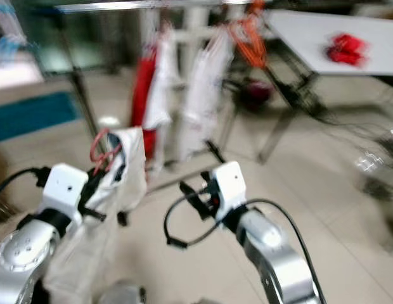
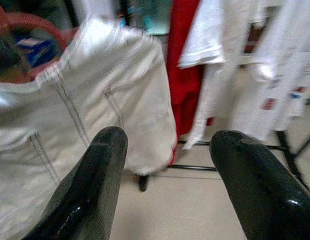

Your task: Hang hanger

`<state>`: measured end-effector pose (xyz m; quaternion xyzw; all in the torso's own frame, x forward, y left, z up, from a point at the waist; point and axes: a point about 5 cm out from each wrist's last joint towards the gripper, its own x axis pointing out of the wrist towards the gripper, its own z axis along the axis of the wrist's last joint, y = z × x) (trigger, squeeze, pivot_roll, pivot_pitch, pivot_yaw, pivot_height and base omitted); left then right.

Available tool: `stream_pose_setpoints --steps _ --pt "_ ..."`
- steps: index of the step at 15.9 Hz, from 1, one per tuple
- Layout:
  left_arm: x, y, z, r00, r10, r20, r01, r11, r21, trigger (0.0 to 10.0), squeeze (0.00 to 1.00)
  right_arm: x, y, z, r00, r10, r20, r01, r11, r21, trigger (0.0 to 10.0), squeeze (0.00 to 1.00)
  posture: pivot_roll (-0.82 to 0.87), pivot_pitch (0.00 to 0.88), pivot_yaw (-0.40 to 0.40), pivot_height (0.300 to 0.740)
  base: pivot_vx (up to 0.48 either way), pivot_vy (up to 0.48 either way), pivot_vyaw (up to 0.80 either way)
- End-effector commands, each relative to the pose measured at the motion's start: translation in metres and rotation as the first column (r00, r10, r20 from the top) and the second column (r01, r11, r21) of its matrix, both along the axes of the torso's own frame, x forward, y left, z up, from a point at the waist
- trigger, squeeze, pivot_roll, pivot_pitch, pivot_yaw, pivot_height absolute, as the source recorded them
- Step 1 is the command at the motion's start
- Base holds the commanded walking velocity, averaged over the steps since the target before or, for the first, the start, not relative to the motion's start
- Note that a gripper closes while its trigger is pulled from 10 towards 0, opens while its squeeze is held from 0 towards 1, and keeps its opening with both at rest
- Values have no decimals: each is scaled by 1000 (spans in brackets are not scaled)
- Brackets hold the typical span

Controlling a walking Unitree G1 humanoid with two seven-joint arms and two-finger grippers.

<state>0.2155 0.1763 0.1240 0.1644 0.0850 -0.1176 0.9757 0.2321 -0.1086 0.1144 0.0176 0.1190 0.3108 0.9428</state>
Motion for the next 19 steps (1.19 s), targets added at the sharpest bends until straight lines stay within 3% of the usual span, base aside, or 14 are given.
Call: stream_pose_setpoints --steps 1,3,4,6,8,9,11,19 --pt "5 -10 16 993 -48 112 49 999 -7 10000 0 2 -9 0 999 -47 9 47 999 -19 10000 0 73 71 -100 740 0 0 -781" --pt "11 -13 24 988 -24 154 35 997 -67 10000 0 12 -22 7 981 -186 62 187 982 -12 10000 0 66 71 -108 740 0 0 -781" --pt "19 -13 28 985 25 173 -1 990 -140 10000 0 19 -36 19 947 -302 108 302 953 20 10000 0 60 67 -120 740 0 0 -788" --pt "26 -15 37 978 42 205 -7 985 -170 10000 0 22 -52 33 897 -415 152 409 910 69 10000 0 47 60 -128 740 0 0 -784" --pt "31 -24 46 962 -42 268 64 995 -72 10000 0 20 -56 41 890 -419 179 410 908 85 10000 0 40 60 -127 740 0 0 -784" --pt "33 -31 48 958 -93 273 114 991 -64 10000 0 19 -53 42 899 -394 189 387 919 72 10000 0 30 55 -119 740 0 0 -781" --pt "37 -36 54 952 -102 288 127 990 -70 10000 0 18 -48 43 904 -373 208 369 928 56 10000 0 18 53 -102 740 120 0 -781" --pt "58 -43 76 927 -158 340 184 982 -44 10000 0 22 -37 45 888 -406 215 392 914 105 10000 0 9 24 -34 740 277 0 -783"
